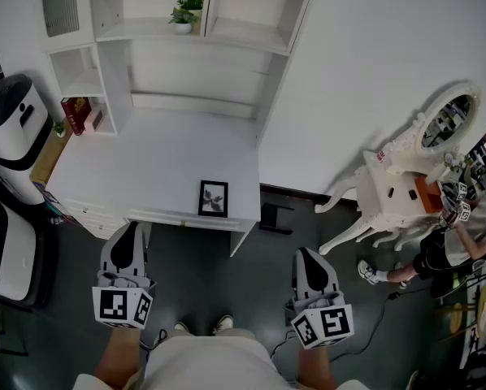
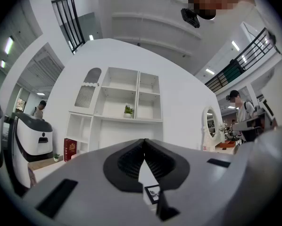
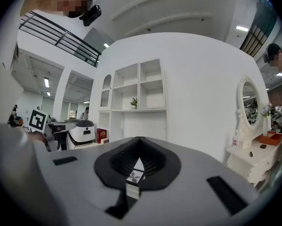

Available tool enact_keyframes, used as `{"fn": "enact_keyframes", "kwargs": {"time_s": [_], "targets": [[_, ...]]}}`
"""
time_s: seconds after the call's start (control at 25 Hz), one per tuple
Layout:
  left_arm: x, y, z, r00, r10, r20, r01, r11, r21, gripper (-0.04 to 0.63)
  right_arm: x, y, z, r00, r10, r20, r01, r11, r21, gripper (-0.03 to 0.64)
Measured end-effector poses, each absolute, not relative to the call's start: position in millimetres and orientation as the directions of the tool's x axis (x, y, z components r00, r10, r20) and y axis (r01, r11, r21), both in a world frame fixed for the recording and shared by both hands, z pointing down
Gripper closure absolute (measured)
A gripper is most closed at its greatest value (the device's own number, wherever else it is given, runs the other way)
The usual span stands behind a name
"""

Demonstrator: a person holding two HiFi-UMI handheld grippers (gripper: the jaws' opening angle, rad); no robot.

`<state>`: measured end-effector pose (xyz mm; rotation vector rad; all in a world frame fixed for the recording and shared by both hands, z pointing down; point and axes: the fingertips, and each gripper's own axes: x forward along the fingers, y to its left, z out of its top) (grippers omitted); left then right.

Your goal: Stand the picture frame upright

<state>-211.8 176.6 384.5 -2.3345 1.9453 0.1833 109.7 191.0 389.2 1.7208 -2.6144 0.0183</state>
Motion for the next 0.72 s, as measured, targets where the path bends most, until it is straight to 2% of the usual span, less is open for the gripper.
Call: {"fn": "enact_keyframes", "kwargs": {"time_s": [0.72], "targets": [[-169, 170, 384, 0.116, -0.981, -0.156, -0.992, -0.121, 0.024, 0.577, 151, 170, 388, -0.467, -0.884, -0.016, -0.883, 0.467, -0.048, 0.609]]}}
